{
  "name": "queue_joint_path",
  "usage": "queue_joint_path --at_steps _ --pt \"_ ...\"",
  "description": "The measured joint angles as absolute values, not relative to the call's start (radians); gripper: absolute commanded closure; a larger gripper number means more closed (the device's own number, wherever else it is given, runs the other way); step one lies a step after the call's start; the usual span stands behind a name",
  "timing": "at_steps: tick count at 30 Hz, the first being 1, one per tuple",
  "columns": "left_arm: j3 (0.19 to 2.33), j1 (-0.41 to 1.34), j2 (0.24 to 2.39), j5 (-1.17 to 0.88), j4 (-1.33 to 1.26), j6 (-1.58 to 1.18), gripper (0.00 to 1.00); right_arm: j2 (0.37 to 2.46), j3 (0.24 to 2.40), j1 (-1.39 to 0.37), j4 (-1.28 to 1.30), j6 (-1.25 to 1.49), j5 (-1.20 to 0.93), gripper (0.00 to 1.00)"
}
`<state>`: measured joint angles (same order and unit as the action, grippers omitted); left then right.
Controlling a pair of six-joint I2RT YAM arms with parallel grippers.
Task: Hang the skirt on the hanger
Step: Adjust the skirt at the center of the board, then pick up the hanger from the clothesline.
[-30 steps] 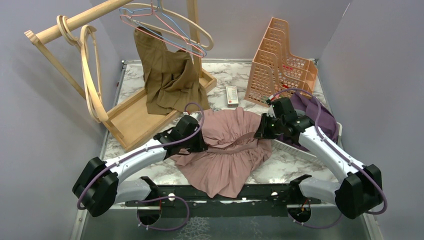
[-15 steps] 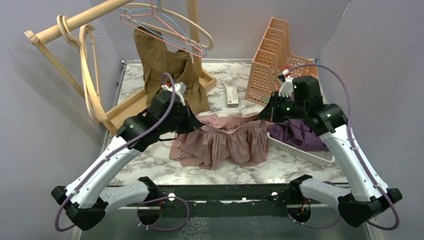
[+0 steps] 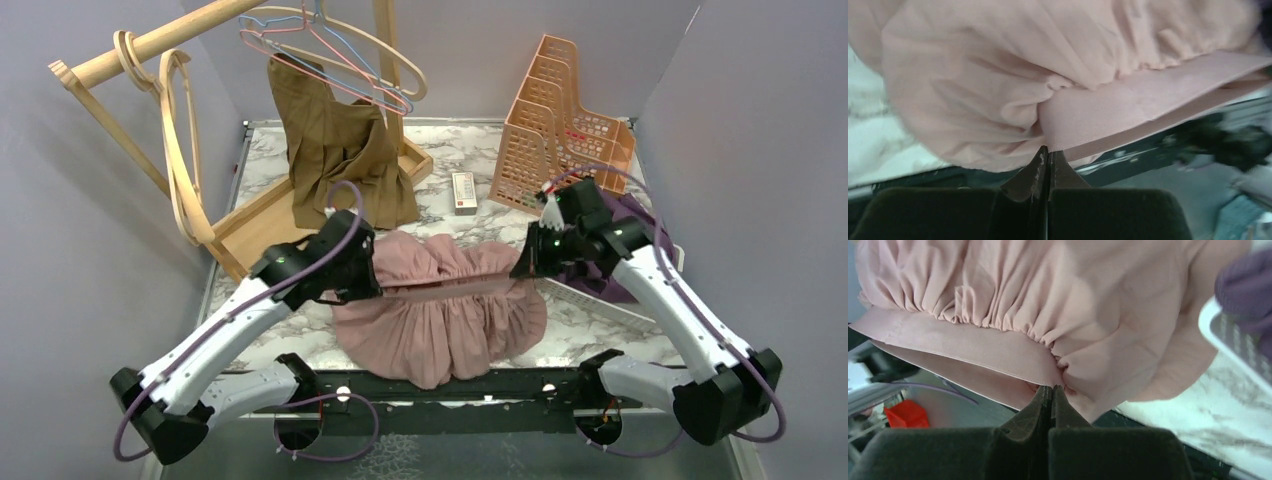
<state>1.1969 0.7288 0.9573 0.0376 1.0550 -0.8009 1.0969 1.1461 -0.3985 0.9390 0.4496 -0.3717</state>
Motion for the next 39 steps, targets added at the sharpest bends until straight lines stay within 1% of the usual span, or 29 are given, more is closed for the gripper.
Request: queue_joint_path --at_steps 2,5,10,20,22,24,25,27,28,29,31,33,36,39 --pt "1.043 0.728 0.989 0.006 1.047 -0.810 1.00 1.128 1.038 -0.398 0.934 0.458 -0.368 0.99" --pt "0.956 0.728 1.005 -0.011 1.042 -0.820 1.00 1.153 0.946 -0.401 0.911 0.477 -0.372 0.99" --pt "0.964 0.728 1.003 -0.001 0.984 -0.812 1.00 1.161 0.962 -0.401 0.810 0.482 -0.376 0.99" --pt "1.061 0.646 1.043 0.150 0.958 -0.754 1.00 1.215 0.993 -0.402 0.607 0.477 -0.363 0.98" --pt "1.073 0.625 1.048 0.166 0.950 -0.739 1.00 1.225 0.982 -0.406 0.562 0.470 -0.364 0.92" --pt "1.073 0.606 1.056 0.170 0.924 -0.721 0.99 1.242 0.979 -0.411 0.531 0.456 -0.364 0.82" --pt "1.070 0.601 1.062 0.170 0.912 -0.714 0.95 1.253 0.979 -0.413 0.517 0.448 -0.364 0.72" --pt "1.055 0.595 1.076 0.168 0.885 -0.699 0.84 1.277 0.986 -0.413 0.506 0.432 -0.363 0.58" --pt "1.041 0.591 1.086 0.165 0.871 -0.692 0.77 1.289 0.996 -0.413 0.505 0.421 -0.363 0.53" --pt "1.028 0.589 1.093 0.163 0.863 -0.684 0.72 1.301 1.012 -0.413 0.501 0.410 -0.363 0.50" --pt "1.011 0.584 1.107 0.155 0.855 -0.671 0.63 1.319 1.060 -0.413 0.490 0.383 -0.363 0.49" --pt "1.002 0.577 1.111 0.149 0.852 -0.655 0.57 1.330 1.125 -0.414 0.463 0.357 -0.366 0.50" --pt "1.002 0.562 1.104 0.142 0.839 -0.629 0.55 1.345 1.229 -0.420 0.397 0.323 -0.386 0.54" --pt "1.002 0.555 1.093 0.138 0.827 -0.605 0.54 1.384 1.338 -0.438 0.302 0.297 -0.413 0.65"
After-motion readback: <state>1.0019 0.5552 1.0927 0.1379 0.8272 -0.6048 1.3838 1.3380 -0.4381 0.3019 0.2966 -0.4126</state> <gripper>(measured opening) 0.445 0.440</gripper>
